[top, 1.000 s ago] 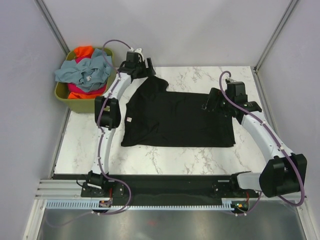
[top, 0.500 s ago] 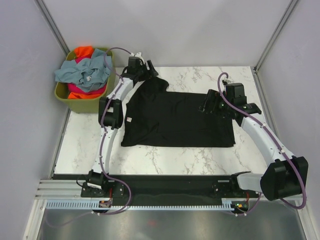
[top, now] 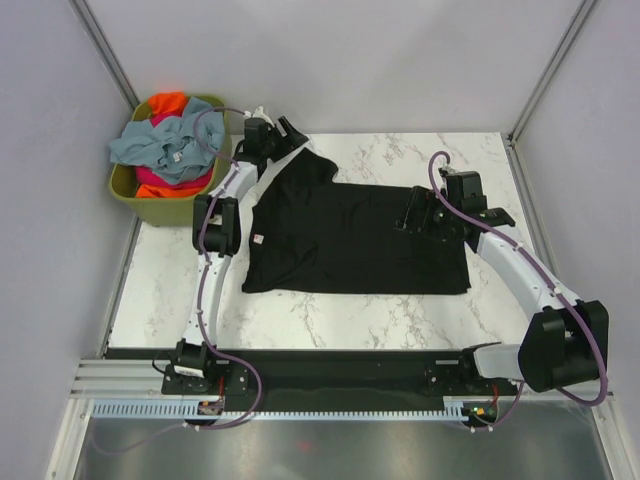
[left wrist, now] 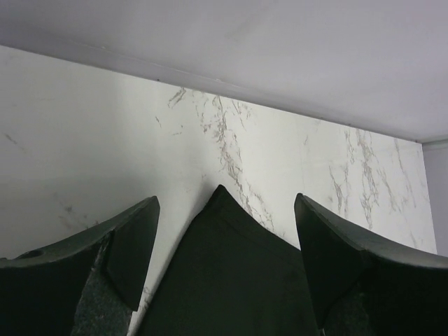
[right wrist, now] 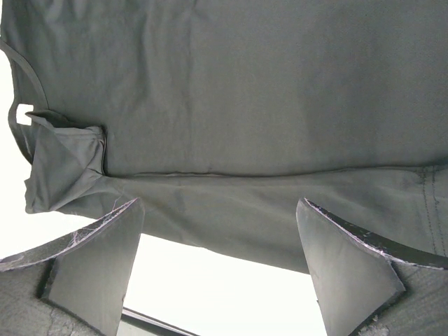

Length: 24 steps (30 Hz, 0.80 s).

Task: Fold and stack the t-shirts

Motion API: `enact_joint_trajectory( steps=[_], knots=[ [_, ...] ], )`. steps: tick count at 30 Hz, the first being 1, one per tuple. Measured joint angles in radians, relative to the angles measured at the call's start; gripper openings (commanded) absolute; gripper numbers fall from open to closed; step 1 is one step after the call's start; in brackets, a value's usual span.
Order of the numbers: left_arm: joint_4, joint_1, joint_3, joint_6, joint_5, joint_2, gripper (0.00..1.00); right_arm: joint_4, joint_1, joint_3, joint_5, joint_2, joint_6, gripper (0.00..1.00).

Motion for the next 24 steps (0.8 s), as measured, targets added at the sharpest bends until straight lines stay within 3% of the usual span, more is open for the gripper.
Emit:
enact_joint_trajectory(
  steps=[9, 15, 18, 19, 21, 22, 24],
  knots=[
    [-0.095, -0.003, 0.045, -0.028, 0.087, 0.010, 0.77, 0.027, 0.000, 0.000, -0.008, 0.028, -0.004, 0.98],
    [-0.094, -0.026, 0.015, -0.032, 0.121, 0.000, 0.65, 0.031, 0.000, -0.006, -0.008, 0.023, -0.005, 0.98],
    [-0.113, -0.029, 0.013, -0.033, 0.116, -0.001, 0.51, 0.031, 0.000, -0.013, -0.008, 0.016, -0.005, 0.98],
    [-0.119, -0.029, 0.013, -0.035, 0.114, -0.001, 0.38, 0.032, 0.000, -0.015, -0.008, 0.016, -0.005, 0.98],
    [-0.143, -0.029, 0.013, -0.044, 0.119, 0.001, 0.31, 0.031, 0.000, -0.017, -0.008, 0.016, -0.006, 0.98],
    [-0.153, -0.029, 0.013, -0.047, 0.123, 0.003, 0.18, 0.031, 0.000, -0.017, -0.008, 0.016, -0.006, 0.98],
    [-0.164, -0.028, 0.015, -0.055, 0.127, 0.006, 0.10, 0.032, 0.000, -0.017, -0.008, 0.016, -0.008, 0.98]
  ],
)
